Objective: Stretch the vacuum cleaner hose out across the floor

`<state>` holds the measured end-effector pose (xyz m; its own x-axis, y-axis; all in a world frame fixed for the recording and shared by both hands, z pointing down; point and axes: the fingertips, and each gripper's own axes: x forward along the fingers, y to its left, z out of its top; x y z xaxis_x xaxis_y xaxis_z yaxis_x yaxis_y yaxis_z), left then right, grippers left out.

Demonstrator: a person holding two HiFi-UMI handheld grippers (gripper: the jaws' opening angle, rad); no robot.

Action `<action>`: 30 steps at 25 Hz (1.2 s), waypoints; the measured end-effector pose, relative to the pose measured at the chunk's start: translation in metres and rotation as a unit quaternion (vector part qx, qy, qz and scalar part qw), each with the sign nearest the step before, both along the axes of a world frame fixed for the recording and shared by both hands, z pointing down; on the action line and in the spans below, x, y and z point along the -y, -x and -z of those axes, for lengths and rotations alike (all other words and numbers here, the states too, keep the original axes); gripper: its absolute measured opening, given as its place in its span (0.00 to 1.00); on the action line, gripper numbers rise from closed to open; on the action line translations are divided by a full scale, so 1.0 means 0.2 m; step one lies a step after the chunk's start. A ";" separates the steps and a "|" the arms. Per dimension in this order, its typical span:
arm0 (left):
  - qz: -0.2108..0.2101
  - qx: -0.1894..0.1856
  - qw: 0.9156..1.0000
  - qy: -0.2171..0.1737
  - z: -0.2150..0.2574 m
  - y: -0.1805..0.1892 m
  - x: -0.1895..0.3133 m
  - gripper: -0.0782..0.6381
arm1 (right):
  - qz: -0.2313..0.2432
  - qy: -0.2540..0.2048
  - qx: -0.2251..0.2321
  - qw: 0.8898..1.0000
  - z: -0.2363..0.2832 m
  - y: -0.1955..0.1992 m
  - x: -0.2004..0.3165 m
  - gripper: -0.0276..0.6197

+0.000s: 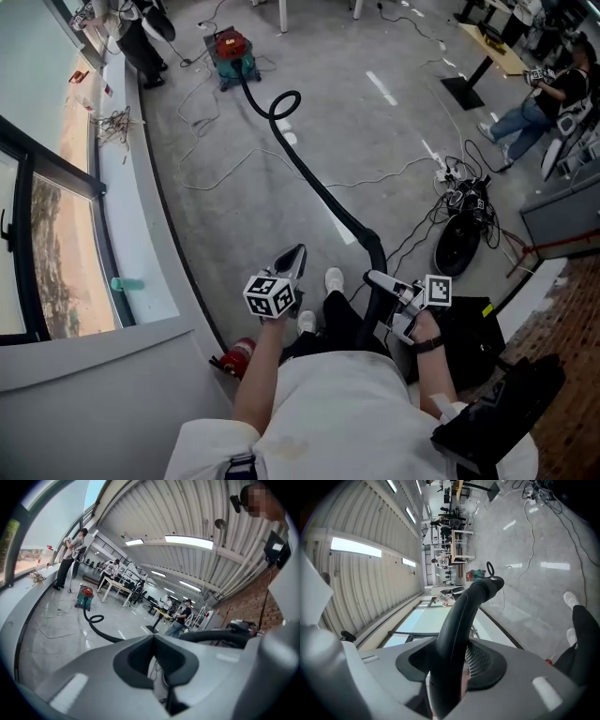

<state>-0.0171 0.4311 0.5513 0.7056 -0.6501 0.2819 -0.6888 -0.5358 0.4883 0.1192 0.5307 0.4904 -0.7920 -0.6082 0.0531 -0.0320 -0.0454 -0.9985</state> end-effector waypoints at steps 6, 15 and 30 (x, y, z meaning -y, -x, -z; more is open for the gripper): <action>-0.028 -0.061 0.996 0.059 -0.07 -0.14 -0.24 0.11 | -0.035 -0.028 -0.002 0.999 0.18 -0.09 -0.36 0.31; -0.073 -0.155 0.981 0.087 0.05 -0.73 -0.42 0.14 | -0.103 -0.113 0.012 0.988 0.53 -0.62 -0.76 0.32; -0.005 -0.578 0.748 0.325 -0.01 -1.38 -0.54 0.70 | -0.001 -0.125 0.035 0.992 0.44 -0.71 -1.07 0.32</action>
<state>0.2582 0.5395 0.5540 0.7257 -0.6343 -0.2663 0.3986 0.0721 0.9143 0.2606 0.7453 0.4026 -0.7874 -0.5966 -0.1549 0.0384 0.2034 -0.9783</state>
